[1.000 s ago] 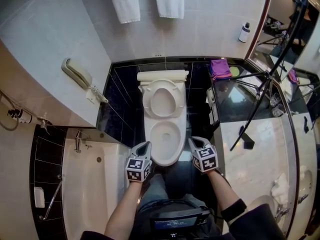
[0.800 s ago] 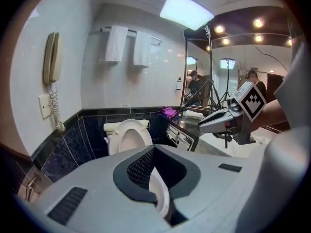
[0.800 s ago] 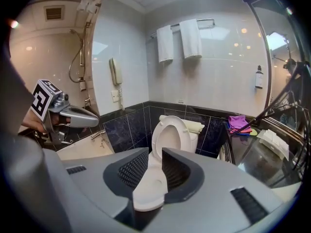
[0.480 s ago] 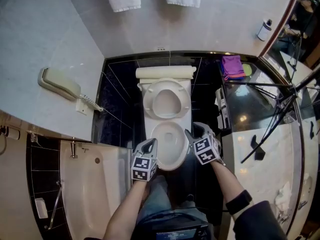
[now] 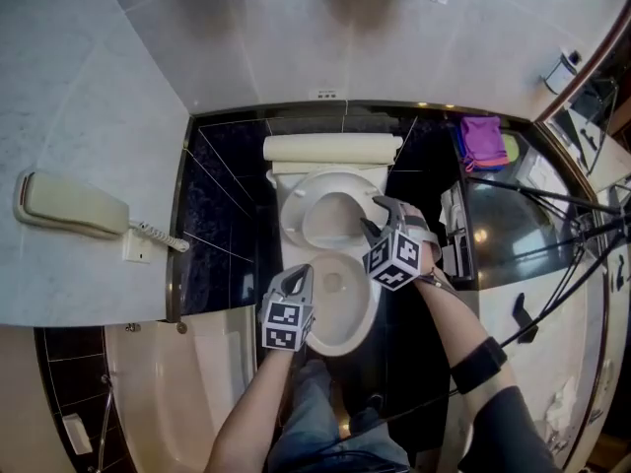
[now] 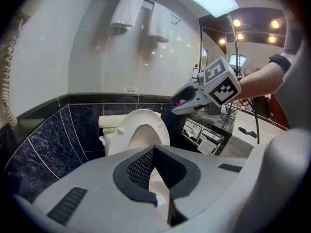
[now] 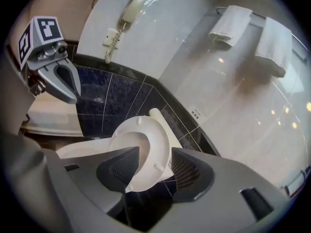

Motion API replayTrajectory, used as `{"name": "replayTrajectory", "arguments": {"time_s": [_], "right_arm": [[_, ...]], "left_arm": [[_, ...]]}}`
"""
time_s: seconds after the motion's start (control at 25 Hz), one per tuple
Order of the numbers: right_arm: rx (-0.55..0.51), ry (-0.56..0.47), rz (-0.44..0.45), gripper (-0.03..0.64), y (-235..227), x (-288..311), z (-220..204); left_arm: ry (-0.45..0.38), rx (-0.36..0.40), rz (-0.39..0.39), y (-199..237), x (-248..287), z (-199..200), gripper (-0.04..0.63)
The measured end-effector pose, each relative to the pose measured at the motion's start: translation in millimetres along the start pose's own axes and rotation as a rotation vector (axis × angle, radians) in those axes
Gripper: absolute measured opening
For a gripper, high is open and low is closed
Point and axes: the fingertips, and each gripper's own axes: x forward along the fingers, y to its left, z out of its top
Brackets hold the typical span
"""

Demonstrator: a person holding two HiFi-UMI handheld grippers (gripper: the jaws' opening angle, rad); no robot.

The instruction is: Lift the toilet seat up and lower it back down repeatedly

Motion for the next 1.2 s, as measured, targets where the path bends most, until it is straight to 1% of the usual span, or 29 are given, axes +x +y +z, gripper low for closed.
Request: {"name": "replayTrajectory", "arguments": {"time_s": [0.12, 0.28, 0.4, 0.56, 0.64, 0.68, 0.72, 0.84, 1.2], "right_arm": [[-0.13, 0.021, -0.024, 0.227, -15, 37, 9], [-0.214, 0.033, -0.017, 0.223, -21, 77, 20], [-0.272, 0.043, -0.013, 0.191, -23, 102, 24], [-0.312, 0.064, -0.006, 0.19, -29, 128, 25], [-0.331, 0.077, -0.001, 0.146, -28, 137, 23], [-0.342, 0.08, -0.004, 0.111, -28, 140, 22], [-0.351, 0.079, -0.011, 0.106, -27, 141, 23], [-0.36, 0.075, -0.028, 0.101, -27, 141, 23], [-0.362, 0.084, -0.016, 0.097, -17, 132, 19]], "left_arm": [[0.001, -0.001, -0.009, 11, 21, 5, -0.009], [-0.004, -0.014, -0.019, 23, 44, 6, -0.009], [-0.01, -0.029, -0.024, 31, 56, 5, -0.009], [-0.012, -0.041, -0.032, 38, 63, -2, -0.009], [-0.01, -0.048, -0.034, 40, 65, -7, -0.009], [-0.009, -0.051, -0.033, 42, 66, -9, -0.009], [-0.009, -0.055, -0.03, 45, 66, -11, -0.009], [-0.005, -0.064, -0.025, 48, 66, -15, -0.009], [0.018, -0.068, -0.019, 35, 61, -29, -0.009]]}}
